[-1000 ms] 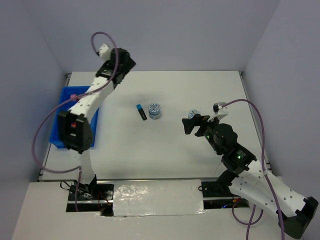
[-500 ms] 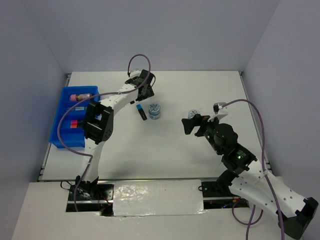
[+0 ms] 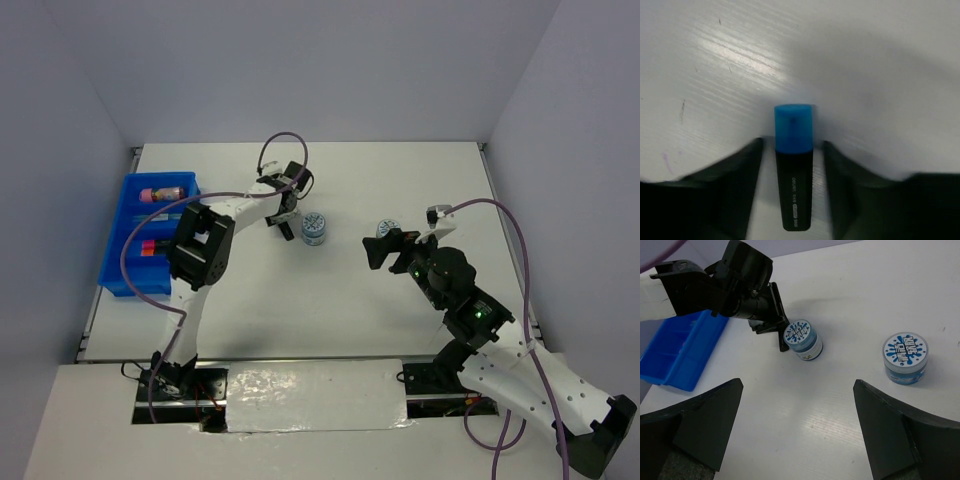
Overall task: Sort the stationery into containers
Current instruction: Pick up the pen from the center of the board, then place the pen in the storage box, then pick up the stationery from the center of the board.
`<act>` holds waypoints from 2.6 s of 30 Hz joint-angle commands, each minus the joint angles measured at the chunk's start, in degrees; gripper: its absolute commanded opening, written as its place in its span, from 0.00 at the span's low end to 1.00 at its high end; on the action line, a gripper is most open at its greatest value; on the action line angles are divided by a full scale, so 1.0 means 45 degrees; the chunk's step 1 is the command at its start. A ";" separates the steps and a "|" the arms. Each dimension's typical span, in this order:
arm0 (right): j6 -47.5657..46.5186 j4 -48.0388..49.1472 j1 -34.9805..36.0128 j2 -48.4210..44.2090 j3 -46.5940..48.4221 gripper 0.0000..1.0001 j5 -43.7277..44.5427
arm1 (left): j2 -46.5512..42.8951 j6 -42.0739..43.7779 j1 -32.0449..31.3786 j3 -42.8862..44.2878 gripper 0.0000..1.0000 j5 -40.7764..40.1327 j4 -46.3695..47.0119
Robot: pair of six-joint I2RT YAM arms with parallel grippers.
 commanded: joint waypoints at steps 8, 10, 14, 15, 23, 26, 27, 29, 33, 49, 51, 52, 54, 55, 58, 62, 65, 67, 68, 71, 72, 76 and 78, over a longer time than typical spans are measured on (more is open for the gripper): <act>0.0027 0.0438 -0.0058 -0.0127 -0.0026 1.00 -0.0098 | -0.1664 -0.0606 0.0280 -0.1097 0.02 -0.0401 0.0126; -0.0012 0.0400 -0.0058 -0.0127 -0.0006 1.00 -0.0099 | -0.3027 -0.0723 0.0670 -0.1584 0.00 -0.0694 0.0204; -0.0051 0.0438 -0.0058 -0.0244 -0.0045 1.00 -0.0118 | -0.6194 -0.0841 0.1743 -0.3242 0.00 -0.1398 0.0672; -0.0031 0.0458 -0.0058 -0.0225 -0.0045 1.00 -0.0137 | -0.6839 -0.0860 0.2597 -0.4000 0.00 -0.1321 0.0808; 0.0047 0.0653 -0.0078 0.0029 -0.0026 1.00 -0.0567 | -1.2565 -0.3300 0.9140 -0.9429 0.16 -0.0363 0.1511; 0.0047 0.0692 -0.0078 -0.0069 -0.0084 1.00 -0.0548 | -1.3075 -0.3067 1.0569 -1.0664 0.09 0.0494 0.2916; 0.0047 0.0789 -0.0078 -0.0069 -0.0123 1.00 -0.0606 | -1.2998 -0.3164 1.0749 -1.0823 0.08 0.0747 0.3112; 0.0027 0.0809 -0.0078 -0.0030 -0.0104 1.00 -0.0645 | -1.2668 -0.3204 1.0983 -1.1019 0.09 0.1042 0.3716; 0.0008 0.0731 -0.0078 0.0185 -0.0007 1.00 -0.0626 | -1.2315 -0.3458 1.1043 -1.1059 0.12 0.1238 0.4090; -0.0012 0.0887 -0.0078 0.0361 -0.0046 0.99 -0.0821 | -1.0773 -0.3419 1.1082 -1.1021 0.68 0.1785 0.5557; -0.0031 0.0868 -0.0097 0.0419 -0.0045 0.99 -0.0841 | -1.0712 -0.3419 1.1082 -1.0923 0.80 0.1863 0.5343; -0.0031 0.0868 -0.0078 0.0439 -0.0026 0.99 -0.0841 | -1.0848 -0.3400 1.1063 -1.0980 0.84 0.1863 0.5360; -0.0051 0.0849 -0.0078 0.0458 -0.0026 0.99 -0.0860 | -1.1121 -0.3400 1.1082 -1.1136 0.92 0.1843 0.5322; -0.0051 0.0848 -0.0078 0.0459 -0.0007 0.99 -0.0860 | -1.1335 -0.3303 1.1063 -1.1156 0.93 0.1863 0.5341; -0.0051 0.0790 -0.0058 0.0361 -0.0026 0.99 -0.0685 | -1.2485 -0.2154 1.0191 -1.0612 0.96 0.1650 0.5263; 0.0104 0.0439 -0.0078 0.0011 -0.0006 1.00 0.0192 | -1.2297 0.2227 0.6714 -0.9030 0.99 0.1448 0.6937; 0.0260 -0.0126 -0.0116 -0.0361 0.0091 1.00 0.1304 | -1.0172 0.4468 0.4272 -0.6599 0.99 0.4146 0.7181; 0.0650 -0.0557 -0.0117 -0.0730 0.0053 1.00 0.2456 | -0.8199 0.5810 0.2105 -0.5382 0.99 0.3682 0.6284; 0.0788 -0.0674 -0.0117 -0.0907 0.0014 1.00 0.2769 | -0.7497 0.6187 0.1537 -0.4235 0.99 0.3564 0.6066; 0.0848 -0.0734 -0.0117 -0.1474 -0.0221 1.00 0.3260 | -0.4937 0.7574 -0.0067 -0.1970 0.99 0.4167 0.5230; 0.0848 -0.0734 -0.0136 -0.1572 -0.0260 1.00 0.3261 | -0.3597 0.7828 -0.0650 -0.1261 0.99 0.3801 0.4663; 0.0789 -0.0772 -0.0195 -0.1515 -0.0222 1.00 0.3242 | -0.1242 0.8649 -0.1787 0.1887 0.99 0.2823 0.2100; 0.0770 -0.0754 -0.0253 -0.1339 -0.0163 1.00 0.3028 | -0.1006 0.8690 -0.2120 0.2028 0.99 0.2470 0.2098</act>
